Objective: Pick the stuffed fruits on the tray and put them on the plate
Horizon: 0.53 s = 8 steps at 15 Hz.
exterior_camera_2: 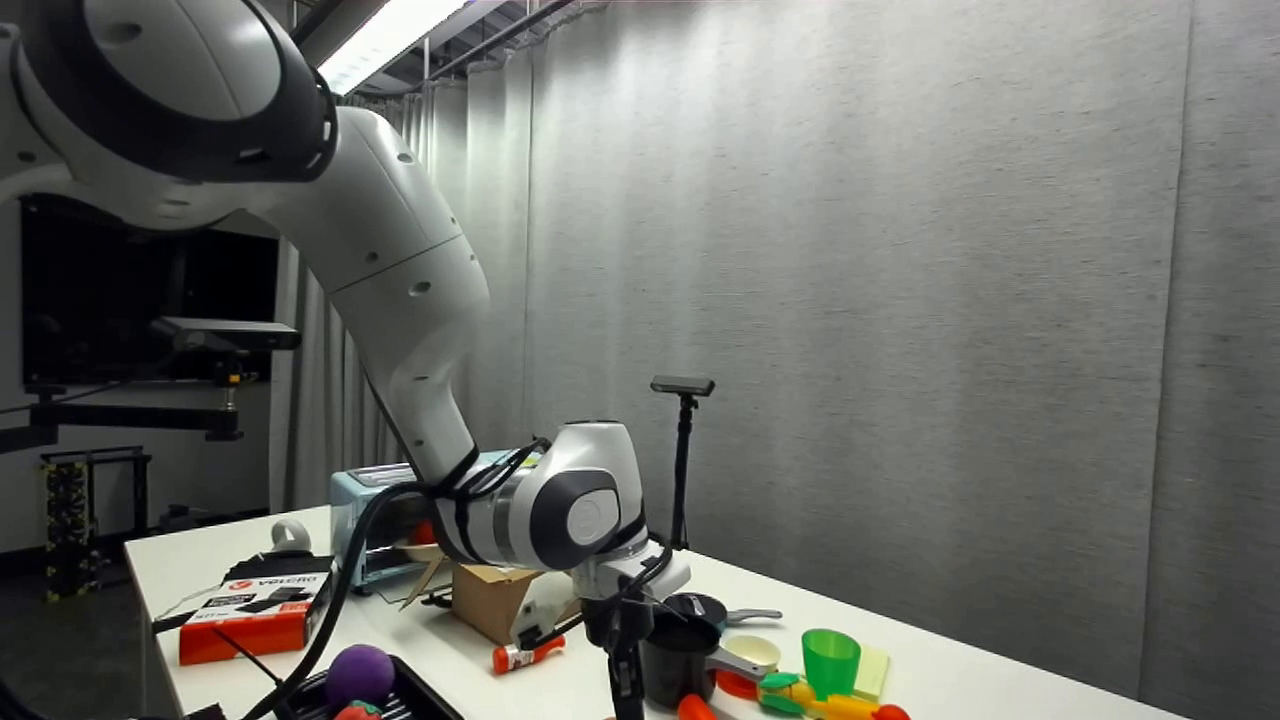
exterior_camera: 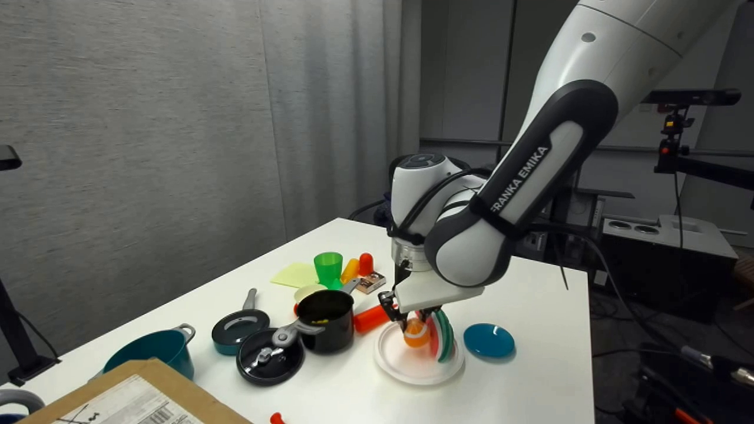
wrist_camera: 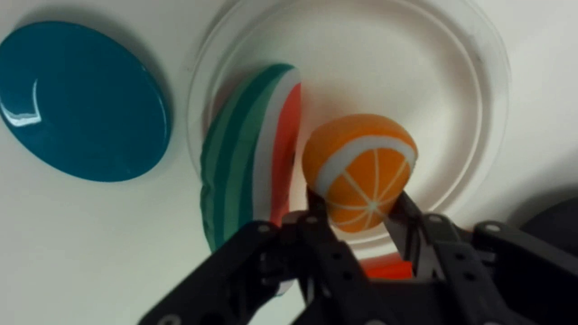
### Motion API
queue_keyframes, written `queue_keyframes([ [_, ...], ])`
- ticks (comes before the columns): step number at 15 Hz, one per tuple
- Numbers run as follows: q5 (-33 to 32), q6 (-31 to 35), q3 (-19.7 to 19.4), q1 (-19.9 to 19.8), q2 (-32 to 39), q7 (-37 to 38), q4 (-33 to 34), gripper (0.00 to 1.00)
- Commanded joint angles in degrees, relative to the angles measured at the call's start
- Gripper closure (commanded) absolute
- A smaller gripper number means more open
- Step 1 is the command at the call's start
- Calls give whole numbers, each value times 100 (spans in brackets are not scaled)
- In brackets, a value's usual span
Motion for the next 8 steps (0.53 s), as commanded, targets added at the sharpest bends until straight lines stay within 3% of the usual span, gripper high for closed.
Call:
queue_keyframes([
  [1,287,-25,265,-116,217,-227,214,30],
  [5,318,-173,368,-96,349,-281,338,0],
  [8,736,-538,932,-436,229,-1137,308,0],
])
